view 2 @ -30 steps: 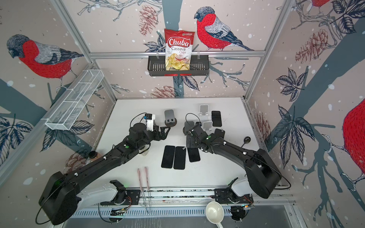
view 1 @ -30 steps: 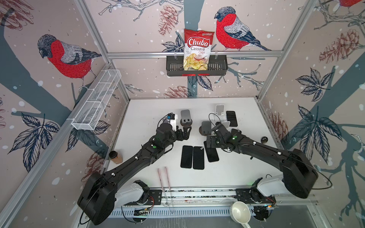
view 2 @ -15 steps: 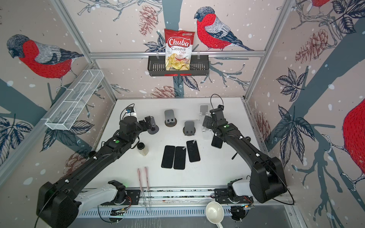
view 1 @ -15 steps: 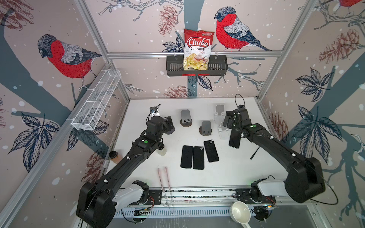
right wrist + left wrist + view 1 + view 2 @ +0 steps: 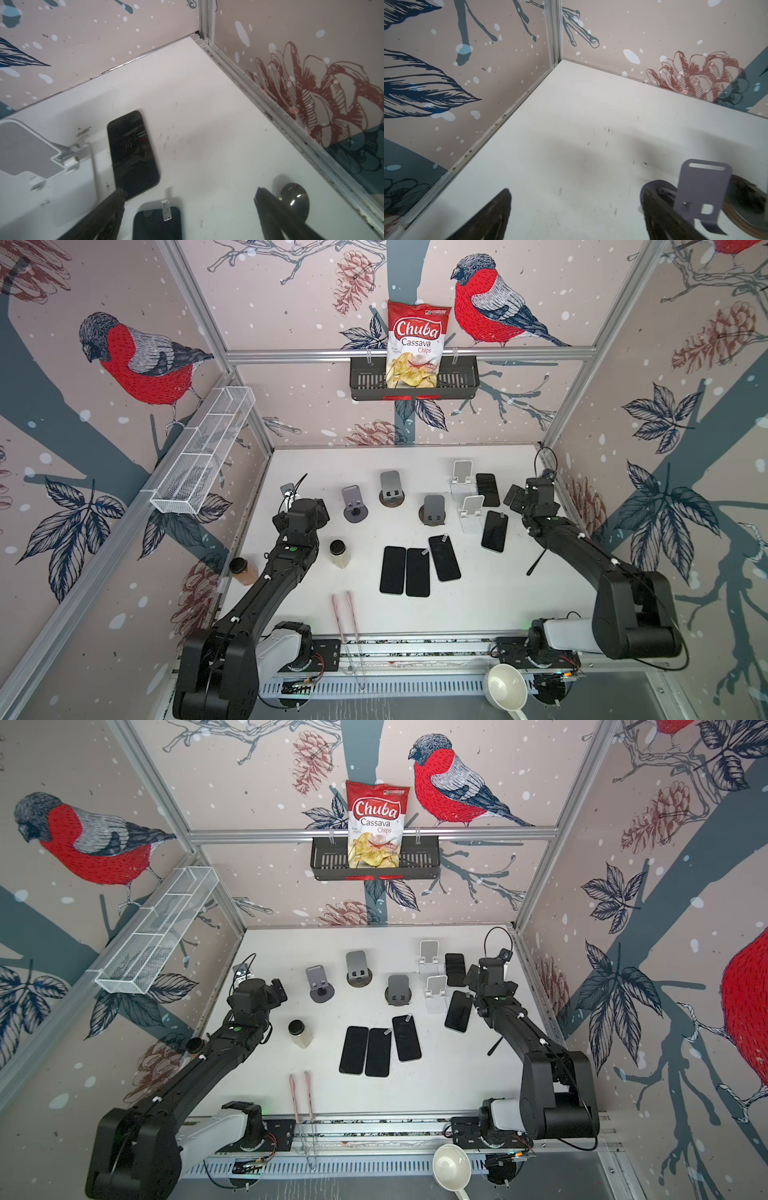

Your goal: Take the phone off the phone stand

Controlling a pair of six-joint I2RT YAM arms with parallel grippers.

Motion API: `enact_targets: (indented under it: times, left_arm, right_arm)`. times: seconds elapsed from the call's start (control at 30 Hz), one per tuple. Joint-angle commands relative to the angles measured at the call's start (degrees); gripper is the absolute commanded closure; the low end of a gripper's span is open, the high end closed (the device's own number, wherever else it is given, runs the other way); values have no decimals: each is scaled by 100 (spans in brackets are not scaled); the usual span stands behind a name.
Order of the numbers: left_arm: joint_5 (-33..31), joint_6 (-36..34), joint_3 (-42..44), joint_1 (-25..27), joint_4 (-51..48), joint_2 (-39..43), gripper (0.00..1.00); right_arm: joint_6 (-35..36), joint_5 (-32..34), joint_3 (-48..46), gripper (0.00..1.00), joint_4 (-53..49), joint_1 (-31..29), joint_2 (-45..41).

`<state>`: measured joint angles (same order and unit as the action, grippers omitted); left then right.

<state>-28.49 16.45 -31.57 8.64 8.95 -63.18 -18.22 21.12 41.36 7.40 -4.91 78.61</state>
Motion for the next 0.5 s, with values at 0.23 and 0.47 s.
enact_targets:
  times: [0.23,0.47]
  left_arm:
    - [248,-801,914,-196,2455,-501,4]
    - [443,-1044,1382,-283,3514,-925,4]
  right_arm:
    - [737,230,-1276,1,3184,225,475]
    - [948,-94,-1964,1,4608,324,688]
